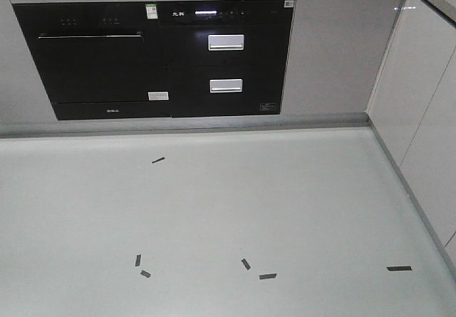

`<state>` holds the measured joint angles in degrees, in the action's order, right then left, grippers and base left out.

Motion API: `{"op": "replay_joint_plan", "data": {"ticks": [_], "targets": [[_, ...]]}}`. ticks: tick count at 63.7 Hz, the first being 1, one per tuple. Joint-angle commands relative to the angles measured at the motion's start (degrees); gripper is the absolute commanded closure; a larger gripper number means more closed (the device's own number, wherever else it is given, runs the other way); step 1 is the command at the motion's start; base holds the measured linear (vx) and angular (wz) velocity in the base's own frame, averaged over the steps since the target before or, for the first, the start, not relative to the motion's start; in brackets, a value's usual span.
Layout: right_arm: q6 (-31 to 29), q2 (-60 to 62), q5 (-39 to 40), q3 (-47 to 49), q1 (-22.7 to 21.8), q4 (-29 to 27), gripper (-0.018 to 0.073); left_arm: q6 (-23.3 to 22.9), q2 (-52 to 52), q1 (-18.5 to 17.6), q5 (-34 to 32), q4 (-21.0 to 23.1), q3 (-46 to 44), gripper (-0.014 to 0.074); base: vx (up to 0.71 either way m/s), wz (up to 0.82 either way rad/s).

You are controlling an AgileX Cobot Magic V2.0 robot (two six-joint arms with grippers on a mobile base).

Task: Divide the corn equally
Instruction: 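Drive the base forward toward the counter with the pot and plates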

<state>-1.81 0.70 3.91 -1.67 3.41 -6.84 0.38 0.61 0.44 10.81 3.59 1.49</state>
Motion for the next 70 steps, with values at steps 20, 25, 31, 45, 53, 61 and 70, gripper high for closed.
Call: {"op": "replay_joint_plan", "data": {"ticks": [20,25,31,45,53,61,70], "targets": [[-0.6,0.2,3.9,-0.4,-0.3,0.5,0.0562,-0.4,1.0,-0.2,-4.4,0.1,0.9,0.0603,0.00,0.00],[-0.6,0.2,3.9,-0.4,-0.3,0.5,0.0562,-0.4,1.0,-0.2,-4.4,0.1,0.9,0.0603,0.00,0.00],[-0.6,0.2,3.9,-0.4,-0.3,0.5,0.0562,-0.4,1.0,-0.2,-4.4,0.1,0.9,0.0603,0.00,0.00],[-0.6,0.2,3.9,-0.4,-0.3,0.5,0.0562,-0.4,1.0,-0.2,-4.4,0.1,0.9,0.0603,0.00,0.00],[-0.6,0.2,3.9,-0.4,-0.3,0.5,0.0562,-0.4,1.0,-0.2,-4.4,0.1,0.9,0.0603,0.00,0.00],[-0.6,0.2,3.9,-0.4,-0.3,0.5,0.0562,-0.4,1.0,-0.2,-4.4,0.1,0.9,0.0603,0.00,0.00],[-0.6,0.2,3.9,-0.4,-0.3,0.5,0.0562,-0.4,1.0,-0.2,-4.4,0.1,0.9,0.0603,0.00,0.00]]}}
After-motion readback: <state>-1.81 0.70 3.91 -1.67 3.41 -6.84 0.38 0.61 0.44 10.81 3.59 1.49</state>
